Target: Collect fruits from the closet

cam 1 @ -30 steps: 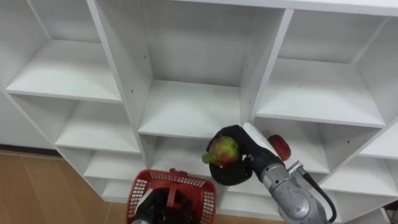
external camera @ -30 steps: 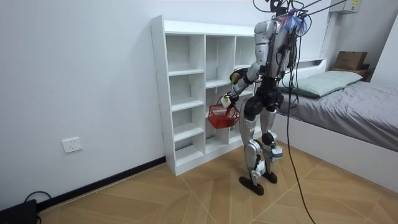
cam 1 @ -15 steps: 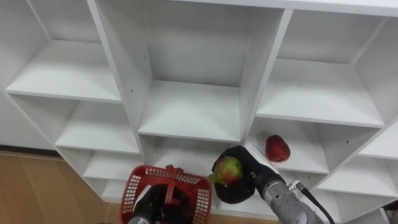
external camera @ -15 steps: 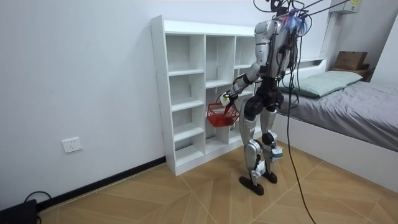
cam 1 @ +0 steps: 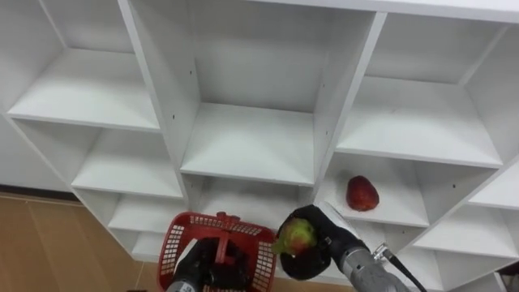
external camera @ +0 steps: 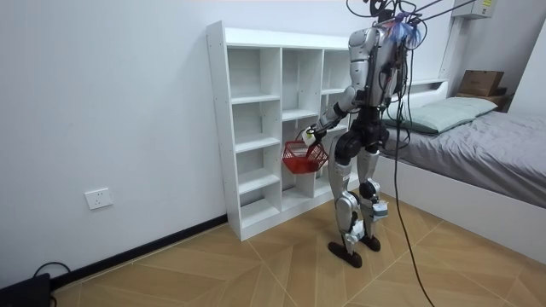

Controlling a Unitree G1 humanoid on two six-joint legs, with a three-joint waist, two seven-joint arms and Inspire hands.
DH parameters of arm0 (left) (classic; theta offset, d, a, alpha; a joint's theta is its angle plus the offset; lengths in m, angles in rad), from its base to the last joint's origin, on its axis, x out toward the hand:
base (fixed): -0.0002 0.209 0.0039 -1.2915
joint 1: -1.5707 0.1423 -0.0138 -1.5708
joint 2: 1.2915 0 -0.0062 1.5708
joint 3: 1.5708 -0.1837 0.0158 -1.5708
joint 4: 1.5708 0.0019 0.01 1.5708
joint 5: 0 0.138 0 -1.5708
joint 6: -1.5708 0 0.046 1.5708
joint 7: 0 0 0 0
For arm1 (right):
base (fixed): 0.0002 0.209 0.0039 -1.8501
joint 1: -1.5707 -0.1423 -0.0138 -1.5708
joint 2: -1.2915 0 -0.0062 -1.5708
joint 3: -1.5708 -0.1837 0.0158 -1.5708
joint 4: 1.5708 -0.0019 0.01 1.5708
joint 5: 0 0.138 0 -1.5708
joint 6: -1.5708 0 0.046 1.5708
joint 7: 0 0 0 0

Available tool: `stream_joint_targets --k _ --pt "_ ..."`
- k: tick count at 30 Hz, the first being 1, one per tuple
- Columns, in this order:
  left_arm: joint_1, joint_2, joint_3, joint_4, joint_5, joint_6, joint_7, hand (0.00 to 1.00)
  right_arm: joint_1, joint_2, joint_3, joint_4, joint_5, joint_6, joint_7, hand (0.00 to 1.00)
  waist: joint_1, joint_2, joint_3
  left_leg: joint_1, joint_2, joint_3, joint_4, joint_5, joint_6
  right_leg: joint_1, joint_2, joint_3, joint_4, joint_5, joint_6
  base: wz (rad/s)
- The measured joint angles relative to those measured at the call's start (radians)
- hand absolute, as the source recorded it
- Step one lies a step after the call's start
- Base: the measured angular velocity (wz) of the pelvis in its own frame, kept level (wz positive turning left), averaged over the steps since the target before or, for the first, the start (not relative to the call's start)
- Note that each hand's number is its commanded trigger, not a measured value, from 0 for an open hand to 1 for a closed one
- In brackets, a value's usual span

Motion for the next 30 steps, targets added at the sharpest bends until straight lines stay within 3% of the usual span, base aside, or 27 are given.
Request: stream_joint_targets --k 20,30 --pt "-0.01 -0.013 -0.006 -0.012 0.002 -0.001 -0.006 1.0 -0.002 0.002 0.012 0.031 0.001 -0.001 -0.009 1.0 0.007 0.008 0.0032 0.0 0.0 -0.003 0.0 0.0 0.0 -0.001 0.001 -0.002 -0.001 0.0 0.0 0.0" --pt "-0.008 -0.011 -0.043 0.015 0.0 -0.002 -0.006 1.0 -0.061 0.023 0.03 0.126 0.003 -0.004 -0.049 1.0 0.008 0.009 0.002 -0.001 0.0 -0.009 0.001 0.0 0.0 0.004 0.006 -0.007 -0.001 0.0 0.0 0.01"
